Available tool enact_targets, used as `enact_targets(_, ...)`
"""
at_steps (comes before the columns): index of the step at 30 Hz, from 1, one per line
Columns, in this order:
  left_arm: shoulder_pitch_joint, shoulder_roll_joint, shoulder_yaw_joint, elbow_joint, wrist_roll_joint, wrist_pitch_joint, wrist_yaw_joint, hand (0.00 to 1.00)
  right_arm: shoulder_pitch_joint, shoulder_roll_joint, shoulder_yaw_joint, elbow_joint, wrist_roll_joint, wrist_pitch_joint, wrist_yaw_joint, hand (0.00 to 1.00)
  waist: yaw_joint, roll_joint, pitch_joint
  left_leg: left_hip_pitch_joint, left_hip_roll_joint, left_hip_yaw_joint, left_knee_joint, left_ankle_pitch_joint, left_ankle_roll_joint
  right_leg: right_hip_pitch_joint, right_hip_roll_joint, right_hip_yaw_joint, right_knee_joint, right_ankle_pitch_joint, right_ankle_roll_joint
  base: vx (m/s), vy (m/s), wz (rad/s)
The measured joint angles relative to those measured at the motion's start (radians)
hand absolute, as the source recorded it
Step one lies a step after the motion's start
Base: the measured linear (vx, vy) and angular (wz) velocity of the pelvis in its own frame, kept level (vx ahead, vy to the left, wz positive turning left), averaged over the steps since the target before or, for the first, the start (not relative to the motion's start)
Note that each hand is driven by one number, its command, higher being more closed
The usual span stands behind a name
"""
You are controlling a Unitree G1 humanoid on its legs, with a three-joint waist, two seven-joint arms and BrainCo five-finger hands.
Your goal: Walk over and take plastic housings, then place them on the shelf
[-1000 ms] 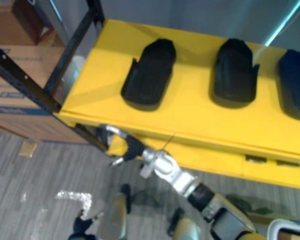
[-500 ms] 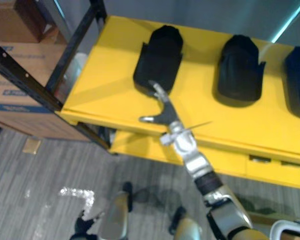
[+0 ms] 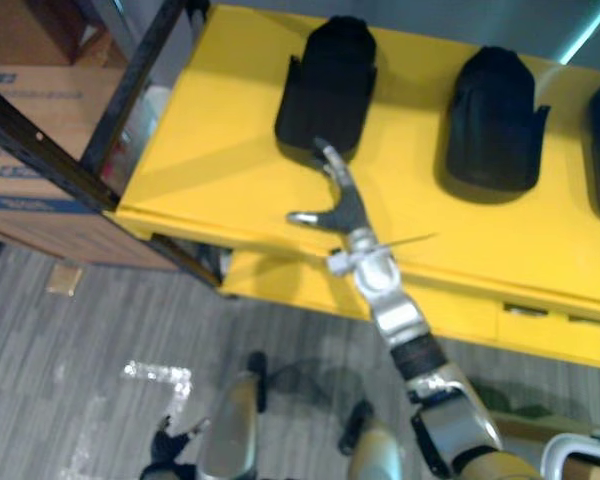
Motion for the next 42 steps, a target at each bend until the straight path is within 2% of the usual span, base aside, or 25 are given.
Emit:
enact_targets(4,0.001,0.003,-0.001,0.000,0.000,0.000,-0.015,0.00,-0.001,-0.140,0.239,-0.188,0.078,0.000,0.142,0.00,-0.001,-0.001,0.000,0.008,0.002,0.008,-0.002,0.000,0.000,0.000,-0.001,0.006,0.003,0.000,-0.001,0.00,-0.001,-0.03)
enact_targets(6,0.006,0.011,0.000,-0.003,0.001,0.000,-0.030,0.00,-0.003,-0.181,0.277,-0.310,0.101,-0.003,0.206,0.00,-0.003,-0.006,0.000,0.026,0.001,0.022,-0.008,0.000,0.000,0.003,-0.003,0.018,0.007,0.000,-0.001,-0.01,0.001,-0.13)
enact_targets(10,0.018,0.030,-0.001,-0.005,0.002,0.000,-0.033,0.00,-0.040,-0.251,0.258,-0.464,0.111,-0.022,0.219,0.00,-0.024,-0.019,-0.004,0.054,0.000,0.033,-0.026,0.006,0.000,0.015,-0.010,0.027,0.010,0.000,0.000,-0.02,0.001,-0.08)
enact_targets(16,0.051,0.056,-0.001,0.007,0.002,0.013,-0.035,0.00,0.036,-0.250,0.170,-0.566,0.072,-0.054,0.179,0.00,-0.044,-0.075,-0.053,0.160,0.000,0.077,-0.107,0.023,-0.008,0.077,0.002,0.056,-0.046,0.011,0.005,0.01,-0.014,-0.16)
enact_targets(18,0.052,0.058,-0.001,0.019,0.002,0.015,-0.035,0.00,0.114,-0.247,0.129,-0.587,0.048,-0.055,0.169,0.00,-0.051,-0.079,-0.080,0.173,0.001,0.080,-0.121,0.026,-0.009,0.094,0.006,0.054,-0.073,0.024,0.007,0.04,-0.007,-0.08)
enact_targets(21,0.059,0.051,-0.001,0.025,0.002,0.022,-0.035,0.00,0.325,-0.215,-0.037,-0.644,0.012,-0.060,0.138,0.00,-0.062,-0.082,-0.113,0.232,-0.003,0.114,-0.160,0.029,-0.007,0.146,0.019,0.072,-0.149,0.059,0.015,0.08,0.020,-0.25)
enact_targets(22,0.064,0.048,0.000,0.025,0.002,0.022,-0.035,0.00,0.389,-0.203,-0.100,-0.665,-0.002,-0.061,0.116,0.00,-0.077,-0.084,-0.127,0.245,-0.003,0.125,-0.168,0.029,-0.006,0.163,0.022,0.076,-0.173,0.071,0.018,0.10,0.027,-0.27)
enact_targets(23,0.074,0.037,0.026,0.029,0.007,0.022,-0.042,0.00,0.482,-0.175,-0.216,-0.701,-0.030,-0.061,0.095,0.00,-0.109,-0.084,-0.149,0.271,-0.006,0.141,-0.184,0.029,-0.006,0.190,0.027,0.085,-0.209,0.095,0.021,0.10,0.029,-0.31)
enact_targets(24,0.076,0.033,0.037,0.037,0.010,0.022,-0.045,0.00,0.520,-0.153,-0.279,-0.722,-0.038,-0.062,0.089,0.00,-0.119,-0.085,-0.160,0.284,-0.005,0.153,-0.193,0.028,-0.005,0.197,0.031,0.097,-0.227,0.104,0.023,0.09,0.042,-0.45)
enact_targets(25,0.078,0.024,0.066,0.054,0.012,0.023,-0.050,0.00,0.589,-0.090,-0.415,-0.757,-0.061,-0.067,0.069,0.00,-0.139,-0.085,-0.174,0.312,-0.006,0.174,-0.208,0.026,-0.005,0.217,0.034,0.111,-0.255,0.121,0.025,0.07,0.043,-0.40)
enact_targets(26,0.078,0.019,0.083,0.064,0.012,0.023,-0.050,0.00,0.619,-0.047,-0.491,-0.769,-0.074,-0.073,0.049,0.00,-0.148,-0.087,-0.181,0.332,-0.007,0.187,-0.217,0.026,-0.004,0.228,0.034,0.121,-0.267,0.127,0.029,0.06,0.045,-0.58)
enact_targets(27,0.087,0.005,0.127,0.079,0.012,0.024,-0.050,0.00,0.667,0.055,-0.653,-0.787,-0.100,-0.073,-0.008,0.00,-0.167,-0.090,-0.199,0.366,-0.008,0.214,-0.228,0.017,-0.005,0.247,0.034,0.146,-0.284,0.134,0.033,0.04,0.047,-0.56)
enact_targets(29,0.106,-0.011,0.176,0.110,0.013,0.032,-0.049,0.00,0.738,0.203,-0.913,-0.783,-0.137,-0.073,-0.126,0.00,-0.196,-0.085,-0.241,0.415,-0.006,0.254,-0.225,-0.013,-0.008,0.277,0.034,0.182,-0.307,0.138,0.041,0.03,0.062,-0.63)
enact_targets(31,0.146,-0.022,0.183,0.116,0.013,0.047,-0.048,0.00,0.801,0.280,-1.093,-0.710,-0.159,-0.074,-0.239,0.00,-0.237,-0.073,-0.278,0.472,0.000,0.290,-0.223,-0.039,-0.020,0.307,0.034,0.217,-0.326,0.139,0.042,0.03,0.068,-0.59)
enact_targets(33,0.160,-0.026,0.184,0.134,0.013,0.055,-0.049,0.00,0.863,0.331,-1.199,-0.597,-0.137,-0.068,-0.318,0.00,-0.260,-0.062,-0.302,0.506,0.002,0.315,-0.223,-0.049,-0.026,0.319,0.037,0.243,-0.333,0.139,0.043,0.01,0.057,-0.53)
enact_targets(36,0.162,-0.040,0.182,0.140,0.014,0.064,-0.057,0.00,0.946,0.350,-1.278,-0.395,-0.055,-0.024,-0.400,0.00,-0.295,-0.039,-0.313,0.531,-0.002,0.325,-0.231,-0.055,-0.029,0.334,0.034,0.266,-0.334,0.132,0.038,-0.03,0.035,-0.29)
enact_targets(39,0.162,-0.044,0.173,0.139,0.013,0.064,-0.071,0.00,0.987,0.362,-1.306,-0.152,0.017,0.014,-0.416,0.00,-0.293,-0.032,-0.316,0.568,-0.031,0.317,-0.301,-0.041,-0.045,0.329,0.031,0.287,-0.334,0.129,0.042,-0.06,0.019,-0.16)
enact_targets(42,0.161,-0.039,0.162,0.140,0.011,0.064,-0.079,0.00,0.980,0.357,-1.346,0.136,0.050,0.073,-0.389,0.00,-0.283,-0.031,-0.317,0.606,-0.041,0.310,-0.364,-0.001,-0.030,0.337,0.037,0.288,-0.335,0.132,0.033,-0.02,-0.002,-0.08)
